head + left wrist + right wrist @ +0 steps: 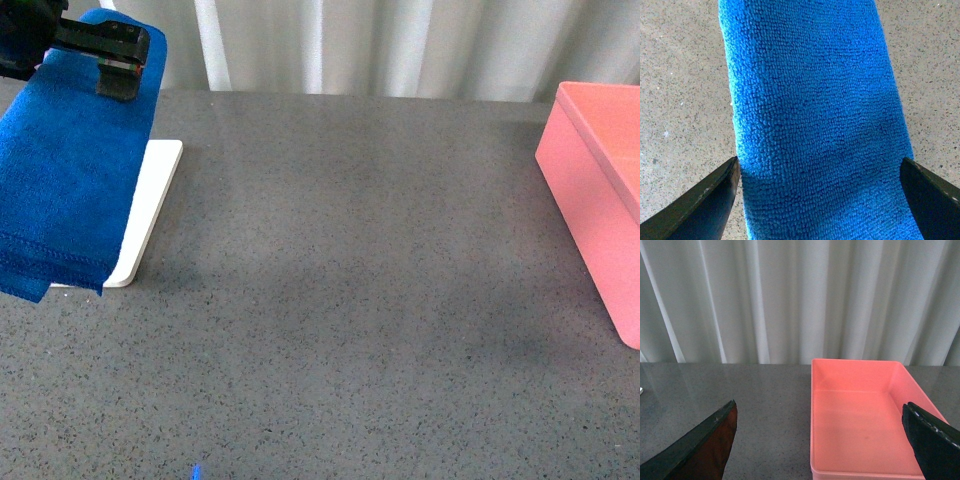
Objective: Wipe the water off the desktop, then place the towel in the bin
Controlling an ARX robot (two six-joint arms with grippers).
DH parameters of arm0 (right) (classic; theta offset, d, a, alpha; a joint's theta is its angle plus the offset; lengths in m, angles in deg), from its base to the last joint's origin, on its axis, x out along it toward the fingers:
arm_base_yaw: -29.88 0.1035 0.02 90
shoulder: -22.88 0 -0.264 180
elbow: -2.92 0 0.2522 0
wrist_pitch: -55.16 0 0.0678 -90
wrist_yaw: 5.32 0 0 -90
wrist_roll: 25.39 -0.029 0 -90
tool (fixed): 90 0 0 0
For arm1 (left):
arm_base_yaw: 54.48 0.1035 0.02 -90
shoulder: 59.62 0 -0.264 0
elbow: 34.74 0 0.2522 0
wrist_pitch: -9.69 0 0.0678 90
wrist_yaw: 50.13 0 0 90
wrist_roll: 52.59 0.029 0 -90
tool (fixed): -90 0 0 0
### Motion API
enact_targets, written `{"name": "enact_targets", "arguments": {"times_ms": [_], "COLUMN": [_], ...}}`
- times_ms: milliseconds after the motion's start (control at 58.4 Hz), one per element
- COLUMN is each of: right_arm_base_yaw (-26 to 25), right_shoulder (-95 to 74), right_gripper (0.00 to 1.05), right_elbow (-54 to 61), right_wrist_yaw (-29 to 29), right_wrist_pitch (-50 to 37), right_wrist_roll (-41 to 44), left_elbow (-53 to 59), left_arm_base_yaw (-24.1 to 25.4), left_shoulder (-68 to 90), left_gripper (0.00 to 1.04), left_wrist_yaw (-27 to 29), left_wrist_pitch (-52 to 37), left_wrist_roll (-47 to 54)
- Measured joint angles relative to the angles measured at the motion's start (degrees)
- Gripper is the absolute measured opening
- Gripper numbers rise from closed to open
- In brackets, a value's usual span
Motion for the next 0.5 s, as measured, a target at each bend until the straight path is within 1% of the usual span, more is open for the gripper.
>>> {"name": "enact_targets", "arguments": {"times_ms": [103, 171, 291, 308, 325, 360, 377, 497], "right_arm_base_yaw": [0.0, 0.0, 0.0, 0.0, 0.0, 0.0, 0.0, 0.0], "right_shoulder": [0.0, 0.0, 0.0, 0.0, 0.0, 0.0, 0.0, 0.0], "right_gripper": [0.98, 0.98, 0.98, 0.98, 0.98, 0.98, 0.98, 0.98], "right_elbow": [0.0, 0.0, 0.0, 0.0, 0.0, 0.0, 0.0, 0.0], "right_wrist_yaw": [0.0, 0.0, 0.0, 0.0, 0.0, 0.0, 0.0, 0.0], "right_wrist_pitch": [0.0, 0.0, 0.0, 0.0, 0.0, 0.0, 0.0, 0.0], "right_wrist_roll": [0.0, 0.0, 0.0, 0.0, 0.0, 0.0, 0.0, 0.0], "left_elbow": [0.1, 0.3, 0.8, 0.8, 0.9, 0.9, 1.0, 1.6], "left_arm_base_yaw": [0.0, 0.0, 0.1, 0.1, 0.2, 0.2, 0.2, 0.1], "left_shoulder": [0.2, 0.2, 0.2, 0.2, 0.2, 0.2, 0.1, 0.0], "left_gripper": [0.97, 0.88, 0.67, 0.67, 0.60, 0.51, 0.49, 0.19], "left_wrist_yaw": [0.1, 0.4, -0.2, -0.2, -0.3, -0.7, -0.7, -0.8], "left_wrist_pitch": [-0.5, -0.8, -1.5, -1.5, -1.6, -1.6, -1.6, -1.5], "left_wrist_roll": [-0.2, -0.5, -1.3, -1.4, -1.8, -1.9, -1.9, -1.9]}}
